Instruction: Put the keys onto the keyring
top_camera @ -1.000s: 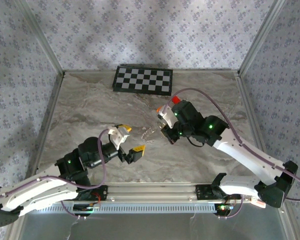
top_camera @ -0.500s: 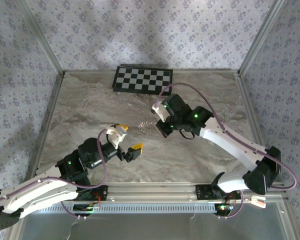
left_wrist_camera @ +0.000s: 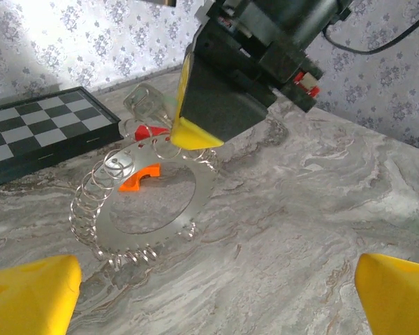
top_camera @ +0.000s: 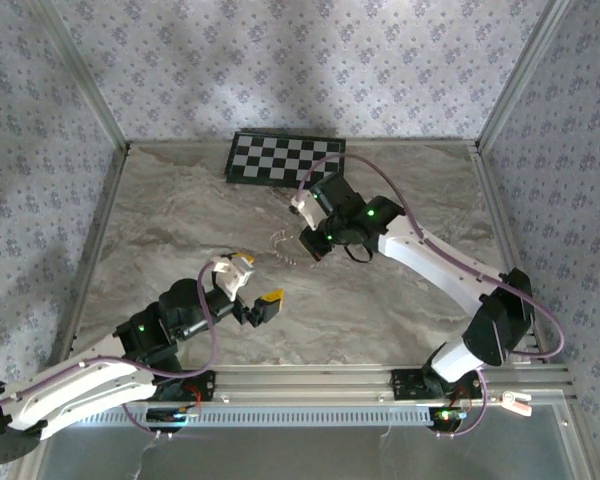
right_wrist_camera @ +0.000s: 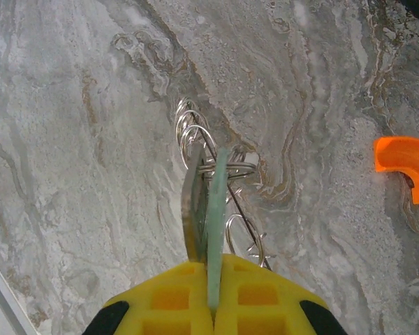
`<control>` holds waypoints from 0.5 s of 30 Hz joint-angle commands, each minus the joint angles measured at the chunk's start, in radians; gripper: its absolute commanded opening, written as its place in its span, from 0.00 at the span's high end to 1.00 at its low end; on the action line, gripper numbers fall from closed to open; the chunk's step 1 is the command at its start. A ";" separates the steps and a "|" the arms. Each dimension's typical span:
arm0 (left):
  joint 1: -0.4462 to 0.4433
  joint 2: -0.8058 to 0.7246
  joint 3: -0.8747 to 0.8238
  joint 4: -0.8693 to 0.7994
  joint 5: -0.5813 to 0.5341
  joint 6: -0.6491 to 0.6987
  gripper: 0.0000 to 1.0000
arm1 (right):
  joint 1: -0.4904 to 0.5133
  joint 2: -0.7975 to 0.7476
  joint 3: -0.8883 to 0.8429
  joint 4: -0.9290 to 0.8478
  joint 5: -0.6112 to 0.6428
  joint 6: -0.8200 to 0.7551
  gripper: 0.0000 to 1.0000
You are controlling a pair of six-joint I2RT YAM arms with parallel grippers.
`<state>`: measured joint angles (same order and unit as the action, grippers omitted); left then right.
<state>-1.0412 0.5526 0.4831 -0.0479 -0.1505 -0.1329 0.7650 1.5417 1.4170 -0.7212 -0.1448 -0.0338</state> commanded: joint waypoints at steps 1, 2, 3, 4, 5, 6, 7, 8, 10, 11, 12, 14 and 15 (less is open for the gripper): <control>0.009 -0.028 0.013 0.023 -0.006 -0.009 0.00 | -0.006 0.043 0.059 0.023 -0.009 -0.021 1.00; 0.010 -0.035 0.014 0.018 -0.006 -0.008 0.00 | -0.004 0.054 0.069 0.025 0.000 -0.023 1.00; 0.012 -0.041 0.011 0.014 -0.006 -0.009 0.00 | -0.003 0.066 0.082 0.026 0.011 -0.029 1.00; 0.013 -0.047 0.012 0.009 -0.008 -0.008 0.01 | -0.003 0.076 0.091 0.030 0.013 -0.028 1.00; 0.014 -0.052 0.012 0.004 -0.010 -0.006 0.00 | 0.000 0.083 0.096 0.037 0.013 -0.027 1.00; 0.015 -0.057 0.012 -0.006 -0.015 -0.003 0.00 | -0.001 0.089 0.097 0.048 0.010 -0.023 1.00; 0.015 -0.064 0.012 -0.014 -0.023 0.000 0.00 | -0.001 0.092 0.097 0.061 0.008 -0.016 1.00; 0.017 -0.073 0.015 -0.019 -0.030 0.003 0.00 | 0.000 0.099 0.100 0.069 0.006 -0.013 1.00; 0.017 -0.087 0.015 -0.024 -0.038 0.005 0.00 | -0.001 0.120 0.114 0.074 0.001 -0.005 1.00; 0.017 -0.092 0.015 -0.026 -0.039 0.007 0.00 | 0.000 0.128 0.121 0.074 -0.002 -0.002 1.00; 0.017 -0.095 0.015 -0.026 -0.040 0.007 0.00 | 0.002 0.136 0.126 0.080 -0.007 0.002 1.00; 0.017 -0.100 0.014 -0.026 -0.043 0.007 0.00 | 0.008 0.151 0.130 0.099 -0.016 0.011 1.00; 0.018 -0.101 0.015 -0.026 -0.046 0.007 0.00 | 0.010 0.159 0.132 0.107 -0.020 0.015 1.00</control>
<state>-1.0313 0.4603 0.4828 -0.0723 -0.1741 -0.1322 0.7670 1.6802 1.5055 -0.6613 -0.1467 -0.0387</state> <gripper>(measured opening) 0.997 0.052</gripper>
